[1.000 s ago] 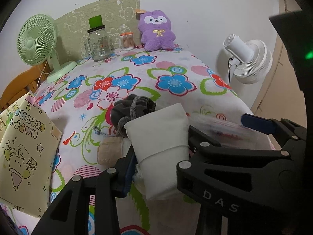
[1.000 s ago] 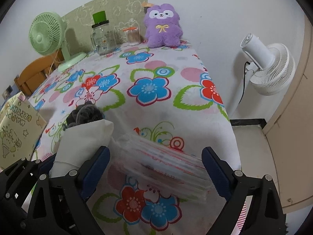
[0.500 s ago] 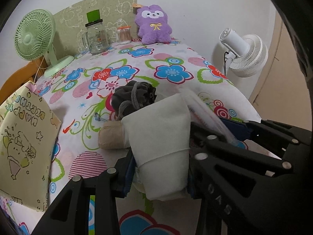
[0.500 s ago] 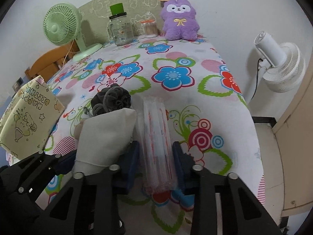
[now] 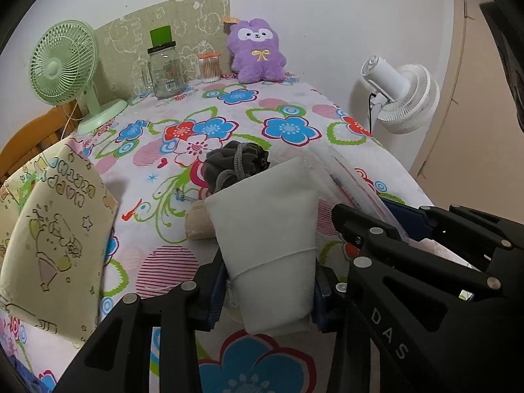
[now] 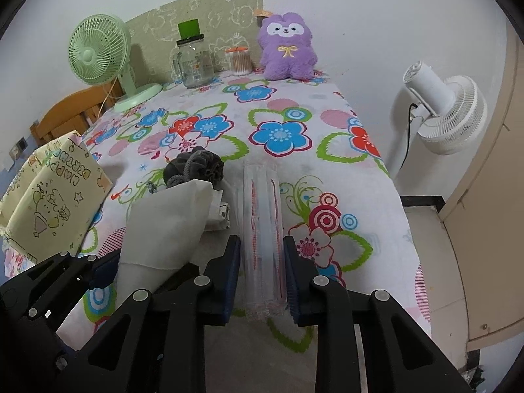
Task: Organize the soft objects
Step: 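Grasp the clear plastic tube pack with the right gripper and lift it, then carry the white cloth and clear tube pack to the fabric box with both grippers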
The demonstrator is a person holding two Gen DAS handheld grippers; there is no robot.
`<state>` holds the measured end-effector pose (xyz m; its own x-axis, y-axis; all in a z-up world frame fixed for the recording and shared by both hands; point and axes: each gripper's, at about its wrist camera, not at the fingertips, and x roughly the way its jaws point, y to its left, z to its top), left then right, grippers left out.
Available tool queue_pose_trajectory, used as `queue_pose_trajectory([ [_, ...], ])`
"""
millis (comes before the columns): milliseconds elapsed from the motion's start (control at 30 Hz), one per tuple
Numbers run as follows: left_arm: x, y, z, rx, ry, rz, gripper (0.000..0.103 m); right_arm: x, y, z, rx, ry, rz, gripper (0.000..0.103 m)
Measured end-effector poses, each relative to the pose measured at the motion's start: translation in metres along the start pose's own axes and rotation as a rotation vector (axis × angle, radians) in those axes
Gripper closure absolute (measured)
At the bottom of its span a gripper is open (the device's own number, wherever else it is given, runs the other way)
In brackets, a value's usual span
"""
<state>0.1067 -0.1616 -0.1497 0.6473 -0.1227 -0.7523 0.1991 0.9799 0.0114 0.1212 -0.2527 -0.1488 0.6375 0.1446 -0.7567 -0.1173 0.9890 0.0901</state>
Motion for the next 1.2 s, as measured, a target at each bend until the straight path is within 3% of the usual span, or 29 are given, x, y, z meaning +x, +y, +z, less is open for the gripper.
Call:
queue_pose_trajectory([
  [1200,-0.104,0.030,0.010,0.051,-0.160,-0.038,0.062,-0.104,0.054,0.009,-0.017,-0.149,-0.067,0.075],
])
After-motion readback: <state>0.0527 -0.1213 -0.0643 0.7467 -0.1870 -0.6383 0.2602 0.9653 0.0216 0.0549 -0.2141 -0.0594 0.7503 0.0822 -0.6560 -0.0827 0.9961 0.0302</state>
